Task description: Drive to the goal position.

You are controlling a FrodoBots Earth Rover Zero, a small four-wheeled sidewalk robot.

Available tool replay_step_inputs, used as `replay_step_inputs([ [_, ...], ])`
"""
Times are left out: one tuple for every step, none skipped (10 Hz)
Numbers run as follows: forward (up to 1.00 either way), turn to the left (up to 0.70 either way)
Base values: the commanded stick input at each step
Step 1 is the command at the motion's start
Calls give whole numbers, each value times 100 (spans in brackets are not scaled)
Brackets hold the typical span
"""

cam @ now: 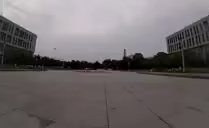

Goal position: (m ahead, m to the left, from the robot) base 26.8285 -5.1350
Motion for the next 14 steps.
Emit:
replay_step_inputs([
  [70, 34],
  [70, 1],
  [70, 1],
  [70, 1],
  [70, 1],
  [70, 1],
  [70, 1],
  [70, 1],
  [70, 1],
  [70, 1],
  [70, 1],
  [70, 1],
  [70, 1],
  [70, 1],
])
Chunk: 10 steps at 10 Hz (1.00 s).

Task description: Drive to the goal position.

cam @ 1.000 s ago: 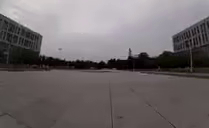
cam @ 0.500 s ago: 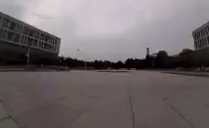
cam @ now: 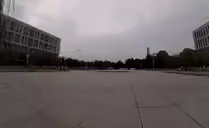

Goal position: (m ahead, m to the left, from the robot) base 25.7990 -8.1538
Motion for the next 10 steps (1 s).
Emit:
replay_step_inputs([
  [70, -32],
  [70, -34],
  [70, -34],
  [70, -34],
  [70, -25],
  [70, 0],
  [70, 1],
  [70, 1],
  [70, 1],
  [70, 1],
])
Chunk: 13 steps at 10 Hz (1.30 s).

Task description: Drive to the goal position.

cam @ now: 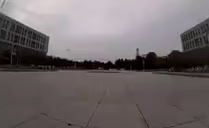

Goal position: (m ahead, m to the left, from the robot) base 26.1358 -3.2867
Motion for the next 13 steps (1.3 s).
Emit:
replay_step_inputs([
  [70, 1],
  [70, 1],
  [70, 1],
  [70, 1],
  [70, 1],
  [70, 1],
  [70, 1],
  [70, 1],
  [70, 1],
  [70, 1],
  [70, 1],
  [70, 1],
  [70, 1],
])
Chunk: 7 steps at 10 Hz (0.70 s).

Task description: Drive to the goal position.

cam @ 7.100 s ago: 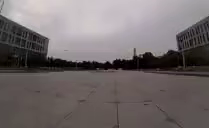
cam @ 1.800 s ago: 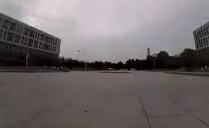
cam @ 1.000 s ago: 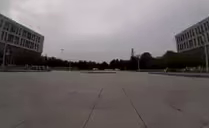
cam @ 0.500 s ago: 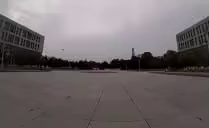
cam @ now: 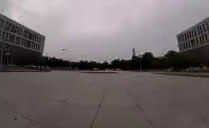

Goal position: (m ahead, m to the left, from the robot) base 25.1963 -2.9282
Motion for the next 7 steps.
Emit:
replay_step_inputs([
  [70, 1],
  [70, 1],
  [70, 1],
  [70, 1],
  [70, 1],
  [70, 1],
  [70, 1],
])
